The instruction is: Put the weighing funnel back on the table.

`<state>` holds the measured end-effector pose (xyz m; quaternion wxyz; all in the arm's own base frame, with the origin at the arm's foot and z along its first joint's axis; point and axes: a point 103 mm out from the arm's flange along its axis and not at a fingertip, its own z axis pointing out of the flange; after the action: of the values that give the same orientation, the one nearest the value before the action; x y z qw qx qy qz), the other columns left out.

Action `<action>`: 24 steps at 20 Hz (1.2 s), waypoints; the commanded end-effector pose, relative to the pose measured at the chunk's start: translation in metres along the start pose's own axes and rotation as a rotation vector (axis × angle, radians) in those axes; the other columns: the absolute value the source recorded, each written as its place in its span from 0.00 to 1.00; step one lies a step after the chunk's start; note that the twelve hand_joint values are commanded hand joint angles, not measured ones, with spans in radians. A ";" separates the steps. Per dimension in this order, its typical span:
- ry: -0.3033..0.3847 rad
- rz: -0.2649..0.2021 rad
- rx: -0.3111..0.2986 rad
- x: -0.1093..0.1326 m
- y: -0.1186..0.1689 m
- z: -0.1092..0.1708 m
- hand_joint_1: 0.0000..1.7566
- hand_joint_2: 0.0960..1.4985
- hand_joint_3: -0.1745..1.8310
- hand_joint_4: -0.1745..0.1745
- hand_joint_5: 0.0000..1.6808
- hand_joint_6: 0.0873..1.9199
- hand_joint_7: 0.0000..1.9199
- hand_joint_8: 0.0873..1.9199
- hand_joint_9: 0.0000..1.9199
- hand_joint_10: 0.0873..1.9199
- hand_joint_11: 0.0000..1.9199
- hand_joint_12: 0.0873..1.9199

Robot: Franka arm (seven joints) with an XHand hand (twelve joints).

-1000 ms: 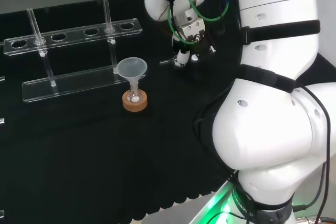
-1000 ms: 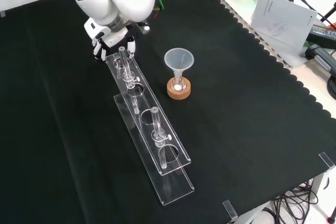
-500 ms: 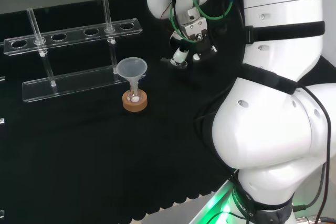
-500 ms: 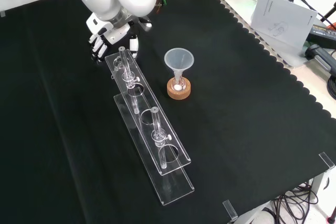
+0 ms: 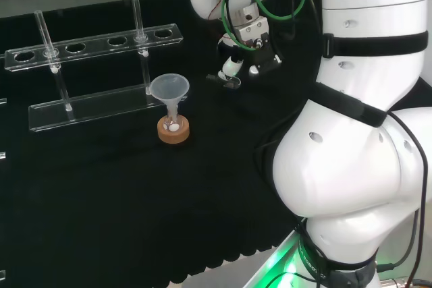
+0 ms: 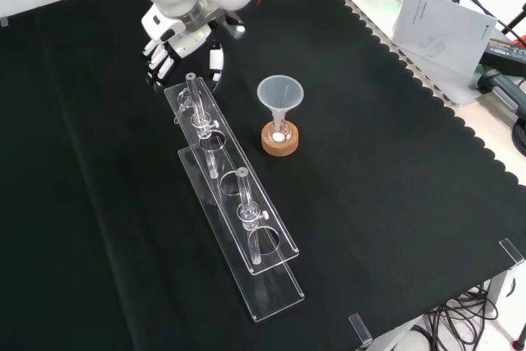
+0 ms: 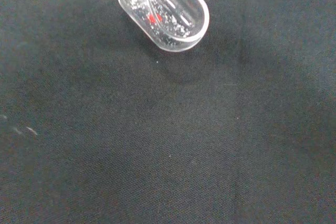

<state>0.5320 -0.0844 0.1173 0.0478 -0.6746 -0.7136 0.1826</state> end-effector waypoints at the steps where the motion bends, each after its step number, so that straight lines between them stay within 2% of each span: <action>1: 0.000 0.017 -0.024 0.001 -0.027 -0.021 0.36 0.41 0.23 0.48 0.23 0.11 0.10 0.32 0.25 0.30 0.12 0.69; 3: 0.000 0.033 -0.033 0.002 -0.036 -0.027 0.36 0.41 0.23 0.48 0.23 0.10 0.11 0.32 0.25 0.30 0.12 0.69; 11: -0.009 0.043 -0.058 0.007 -0.072 -0.050 0.35 0.41 0.23 0.49 0.24 0.09 0.11 0.31 0.25 0.30 0.12 0.69; 24: 0.015 0.071 -0.115 0.020 -0.131 -0.080 0.35 0.42 0.23 0.49 0.24 0.08 0.11 0.31 0.25 0.29 0.12 0.69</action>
<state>0.4553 -0.0630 0.2193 0.0072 -0.6975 -0.7019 0.1439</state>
